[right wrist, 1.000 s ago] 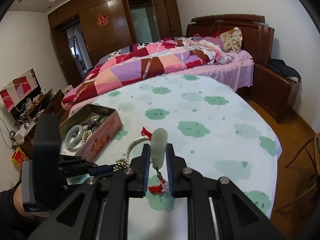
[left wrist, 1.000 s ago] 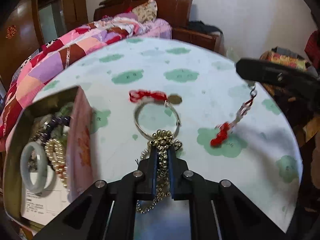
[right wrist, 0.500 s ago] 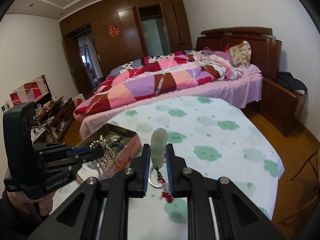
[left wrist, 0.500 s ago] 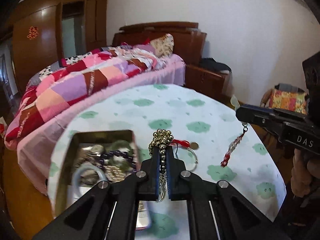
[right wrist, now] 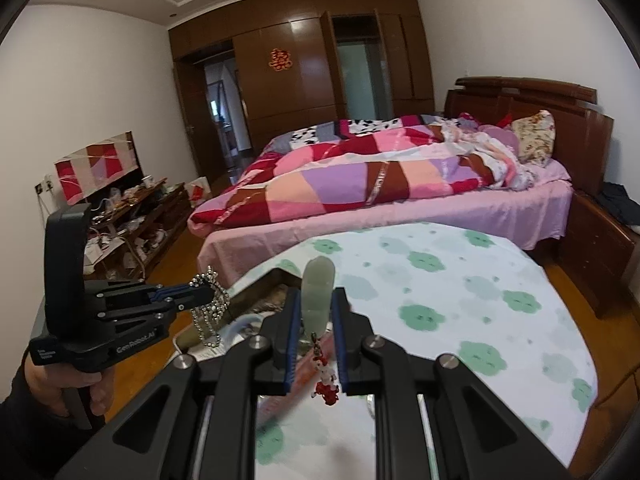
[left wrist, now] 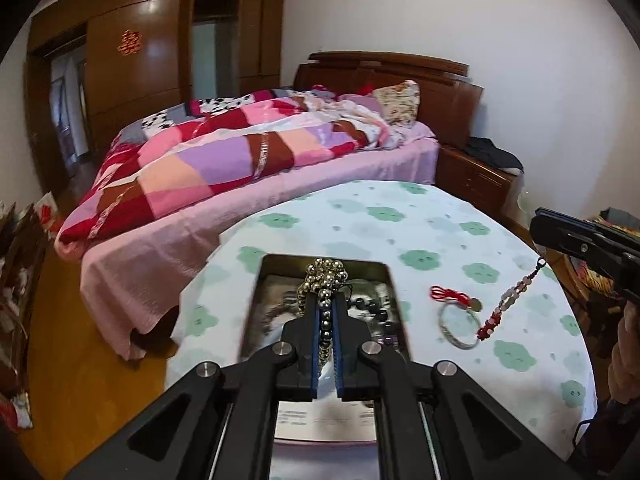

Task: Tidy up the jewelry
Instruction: 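Lift the jade pendant and gold chain and carry both over the tin, then lower the gold chain and jade pendant into the tin and open both tools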

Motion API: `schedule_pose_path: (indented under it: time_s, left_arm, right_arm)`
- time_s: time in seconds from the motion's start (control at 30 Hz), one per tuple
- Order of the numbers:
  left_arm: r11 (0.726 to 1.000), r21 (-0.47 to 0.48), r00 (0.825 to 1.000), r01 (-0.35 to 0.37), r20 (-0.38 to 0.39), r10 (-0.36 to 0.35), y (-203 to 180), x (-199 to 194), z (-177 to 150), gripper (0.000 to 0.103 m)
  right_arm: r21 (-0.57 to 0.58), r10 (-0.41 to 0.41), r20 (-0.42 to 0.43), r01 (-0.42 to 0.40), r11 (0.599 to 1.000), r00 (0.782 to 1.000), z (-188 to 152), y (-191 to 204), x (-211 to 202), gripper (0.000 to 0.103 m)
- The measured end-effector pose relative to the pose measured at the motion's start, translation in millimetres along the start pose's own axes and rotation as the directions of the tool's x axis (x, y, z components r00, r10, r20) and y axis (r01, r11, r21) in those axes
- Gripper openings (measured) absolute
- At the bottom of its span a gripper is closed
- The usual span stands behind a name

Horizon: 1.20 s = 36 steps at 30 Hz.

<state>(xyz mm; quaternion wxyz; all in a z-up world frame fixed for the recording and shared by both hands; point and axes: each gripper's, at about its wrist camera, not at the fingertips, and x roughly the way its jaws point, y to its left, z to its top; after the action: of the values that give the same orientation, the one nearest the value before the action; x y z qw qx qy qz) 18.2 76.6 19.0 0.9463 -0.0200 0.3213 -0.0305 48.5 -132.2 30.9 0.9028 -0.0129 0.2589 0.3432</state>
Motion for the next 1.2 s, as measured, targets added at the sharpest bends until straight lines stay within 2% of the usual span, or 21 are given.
schedule_pose_path:
  time_s: [0.4,0.53,0.87,1.2]
  left_arm:
    - [0.998,-0.063,0.999,-0.018,-0.050,0.015,26,19,-10,0.004]
    - [0.997,-0.075,0.997,-0.017,-0.073,0.012,30,28,-16,0.004]
    - [0.995,-0.093,0.993,-0.023,-0.120,0.011,33,45,-27,0.004]
    - [0.995,-0.096,0.989,-0.028,-0.150,0.013,33,57,-33,0.004]
  right_arm:
    - [-0.053,0.082,-0.035,-0.084,0.995,0.996,6,40,26,0.018]
    - [-0.057,0.095,-0.073,-0.099,0.993,0.993,0,47,43,0.018]
    - [-0.045,0.085,-0.169,-0.094,0.995,0.982,-26,52,74,0.018]
    - [-0.042,0.055,-0.223,-0.066,0.997,0.973,-42,49,91,0.018]
